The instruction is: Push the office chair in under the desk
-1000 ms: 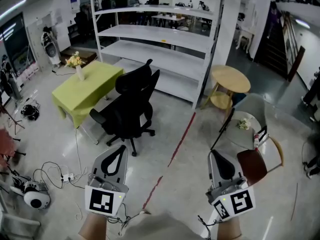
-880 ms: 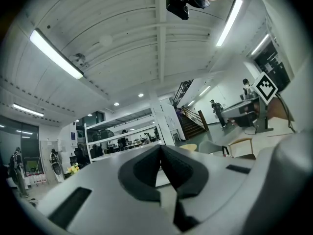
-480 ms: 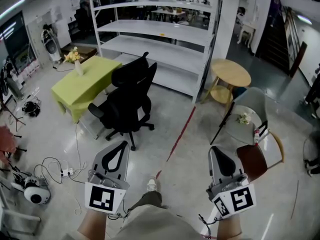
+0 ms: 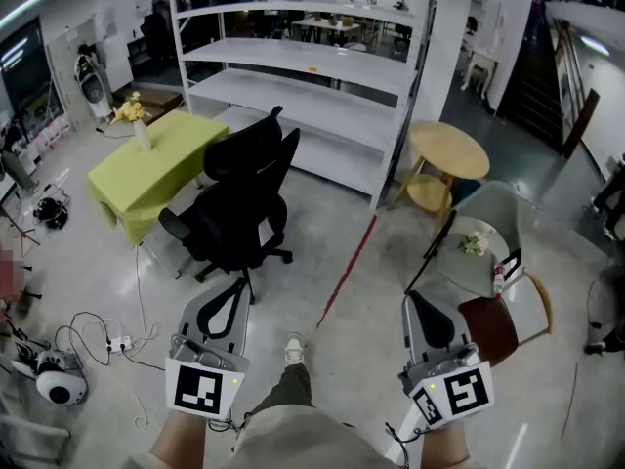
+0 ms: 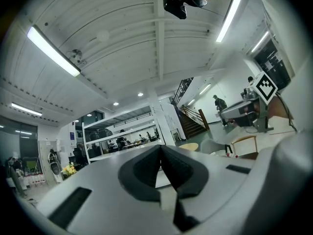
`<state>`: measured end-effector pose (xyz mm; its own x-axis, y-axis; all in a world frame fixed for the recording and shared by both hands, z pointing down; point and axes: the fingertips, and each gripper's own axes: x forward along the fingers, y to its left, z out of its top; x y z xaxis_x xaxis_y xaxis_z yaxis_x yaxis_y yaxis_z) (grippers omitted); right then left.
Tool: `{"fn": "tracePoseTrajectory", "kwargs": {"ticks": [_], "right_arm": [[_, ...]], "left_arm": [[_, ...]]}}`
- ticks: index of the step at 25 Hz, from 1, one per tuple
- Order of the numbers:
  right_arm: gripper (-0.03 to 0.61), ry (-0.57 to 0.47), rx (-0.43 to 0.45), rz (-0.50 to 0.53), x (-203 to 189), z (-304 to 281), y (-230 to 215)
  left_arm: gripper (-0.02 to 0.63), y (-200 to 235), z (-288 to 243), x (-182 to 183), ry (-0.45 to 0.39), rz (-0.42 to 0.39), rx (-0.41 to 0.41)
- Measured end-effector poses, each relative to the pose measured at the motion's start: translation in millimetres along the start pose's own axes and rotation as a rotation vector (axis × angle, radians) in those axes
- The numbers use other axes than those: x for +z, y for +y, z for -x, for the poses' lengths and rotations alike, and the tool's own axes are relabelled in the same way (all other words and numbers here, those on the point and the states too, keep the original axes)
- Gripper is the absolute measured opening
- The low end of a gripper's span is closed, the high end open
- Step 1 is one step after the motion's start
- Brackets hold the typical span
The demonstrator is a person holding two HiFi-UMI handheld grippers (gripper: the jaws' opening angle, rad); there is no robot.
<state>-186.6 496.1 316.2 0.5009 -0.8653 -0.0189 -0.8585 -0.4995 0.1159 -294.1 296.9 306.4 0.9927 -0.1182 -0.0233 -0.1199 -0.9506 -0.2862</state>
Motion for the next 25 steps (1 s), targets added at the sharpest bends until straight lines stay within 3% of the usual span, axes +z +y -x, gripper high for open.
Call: {"fn": "tracePoseTrajectory", "kwargs": {"ticks": [9, 14, 25], "right_arm": [[0.006, 0.046, 0.02, -0.005, -19.7, -89.1, -33.5], [0.006, 0.073, 0.033, -0.002, -24.1, -149.8, -52.0], [0.006, 0.118, 0.079, -0.008, -43.1, -317.3, -88.3]], "left_arm": [[0.006, 41.9, -76.4, -22.6, 0.023, -0.011, 0.009], [0.006, 70.3, -130.1, -37.5, 0.045, -0.068, -0.019], [0.006, 151.2, -254.6, -81.0, 0.079, -0.103, -0.05]]}}
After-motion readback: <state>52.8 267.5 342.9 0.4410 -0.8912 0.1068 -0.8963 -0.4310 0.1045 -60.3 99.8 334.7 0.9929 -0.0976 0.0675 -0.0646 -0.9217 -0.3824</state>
